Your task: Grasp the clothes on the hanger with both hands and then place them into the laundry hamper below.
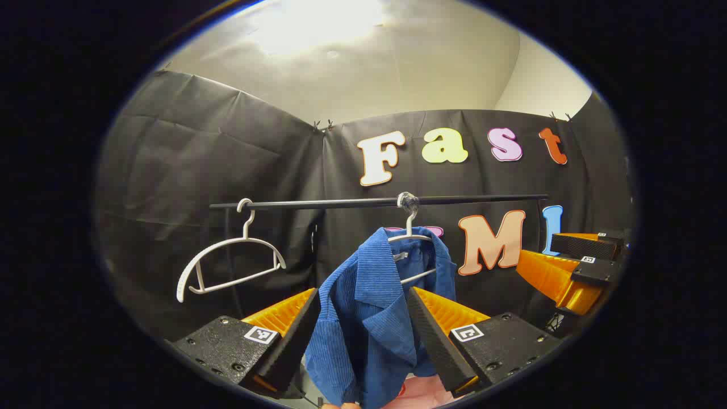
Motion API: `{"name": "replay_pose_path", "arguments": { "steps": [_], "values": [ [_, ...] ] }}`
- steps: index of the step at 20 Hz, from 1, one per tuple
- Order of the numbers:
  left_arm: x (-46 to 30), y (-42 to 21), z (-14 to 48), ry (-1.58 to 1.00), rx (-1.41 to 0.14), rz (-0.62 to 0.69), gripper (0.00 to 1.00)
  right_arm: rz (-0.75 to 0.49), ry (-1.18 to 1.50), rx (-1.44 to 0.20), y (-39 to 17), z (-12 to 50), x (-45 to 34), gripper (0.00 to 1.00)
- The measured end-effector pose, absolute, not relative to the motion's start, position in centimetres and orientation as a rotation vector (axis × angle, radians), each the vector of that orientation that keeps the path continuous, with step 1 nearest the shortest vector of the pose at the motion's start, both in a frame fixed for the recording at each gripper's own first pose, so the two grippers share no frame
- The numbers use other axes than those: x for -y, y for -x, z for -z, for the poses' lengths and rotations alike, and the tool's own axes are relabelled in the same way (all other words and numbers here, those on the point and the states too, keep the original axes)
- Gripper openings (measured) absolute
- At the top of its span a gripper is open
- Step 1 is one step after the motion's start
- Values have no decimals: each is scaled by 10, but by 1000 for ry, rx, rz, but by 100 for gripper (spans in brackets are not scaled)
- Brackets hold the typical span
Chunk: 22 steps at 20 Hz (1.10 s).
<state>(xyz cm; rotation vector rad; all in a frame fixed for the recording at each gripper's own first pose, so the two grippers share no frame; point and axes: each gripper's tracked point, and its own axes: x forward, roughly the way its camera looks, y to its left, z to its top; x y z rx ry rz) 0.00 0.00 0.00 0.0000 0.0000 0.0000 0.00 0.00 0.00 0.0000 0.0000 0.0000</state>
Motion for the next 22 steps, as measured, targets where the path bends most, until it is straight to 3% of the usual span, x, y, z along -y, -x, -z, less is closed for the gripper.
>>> {"name": "replay_pose_path", "arguments": {
  "steps": [16,22],
  "values": [
    [32,-22,32,10,-74,66,96,92,43,-18,22,3,24,96],
    [29,-43,54,-2,-112,15,95,124,62,-21,24,1,37,99]
  ]
}}
